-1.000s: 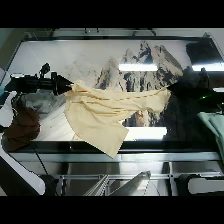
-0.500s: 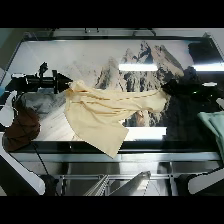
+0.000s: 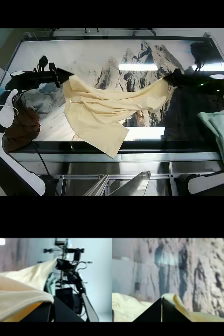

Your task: Fold the shirts.

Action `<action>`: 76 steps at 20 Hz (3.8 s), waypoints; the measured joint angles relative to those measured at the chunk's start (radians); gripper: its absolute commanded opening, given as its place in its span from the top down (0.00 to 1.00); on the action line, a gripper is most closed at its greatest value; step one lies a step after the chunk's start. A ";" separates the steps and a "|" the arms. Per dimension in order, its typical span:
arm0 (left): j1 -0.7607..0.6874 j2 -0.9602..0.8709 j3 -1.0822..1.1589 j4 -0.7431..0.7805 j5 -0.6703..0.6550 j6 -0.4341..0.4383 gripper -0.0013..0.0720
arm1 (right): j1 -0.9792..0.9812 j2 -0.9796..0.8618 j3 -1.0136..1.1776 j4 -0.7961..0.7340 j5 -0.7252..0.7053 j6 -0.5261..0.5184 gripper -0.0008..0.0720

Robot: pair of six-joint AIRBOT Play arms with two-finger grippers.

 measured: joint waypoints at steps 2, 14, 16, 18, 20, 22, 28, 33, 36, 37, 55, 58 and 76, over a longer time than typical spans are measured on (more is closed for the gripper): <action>-0.002 0.073 0.000 -0.132 -0.054 0.045 0.96 | -0.017 0.130 0.006 0.006 0.012 -0.025 0.97; 0.113 0.863 0.071 -0.442 -0.154 0.150 0.95 | -0.164 1.075 0.048 -0.070 -0.252 -0.153 0.97; 0.203 0.945 0.125 -0.450 -0.135 0.126 0.95 | -0.183 1.125 0.079 -0.115 -0.264 -0.152 0.97; 0.295 0.989 0.152 -0.452 -0.122 0.102 0.95 | -0.193 1.126 0.098 -0.135 -0.248 -0.142 0.97; 0.356 1.010 0.129 -0.428 -0.101 0.089 0.95 | -0.197 1.082 0.107 -0.137 -0.197 -0.129 0.97; 0.360 1.004 0.066 -0.341 -0.080 0.090 0.94 | -0.188 0.996 0.112 -0.127 -0.131 -0.117 0.97; 0.118 0.773 -0.149 -0.022 0.034 0.177 0.94 | -0.016 0.568 0.116 -0.125 -0.040 -0.109 0.97; 0.018 0.365 -0.100 0.138 0.194 0.191 0.71 | 0.066 0.193 0.129 -0.156 -0.185 -0.059 0.71; 0.035 0.156 0.022 0.081 0.198 0.155 0.58 | 0.060 0.085 0.145 -0.160 -0.220 -0.037 0.44; 0.046 0.101 0.064 0.054 0.184 0.139 0.58 | 0.050 0.067 0.148 -0.169 -0.214 -0.034 0.45; 0.199 0.253 -0.103 0.518 -0.140 -0.063 0.98 | -0.305 0.275 -0.434 -0.639 0.429 0.143 0.30; 0.241 0.385 -0.338 0.575 -0.060 -0.041 0.98 | -0.319 0.298 -0.549 -0.654 0.372 0.104 0.30; 0.412 0.811 -1.044 0.756 0.236 -0.026 0.64 | -0.215 0.208 -0.675 -0.423 0.256 -0.062 0.97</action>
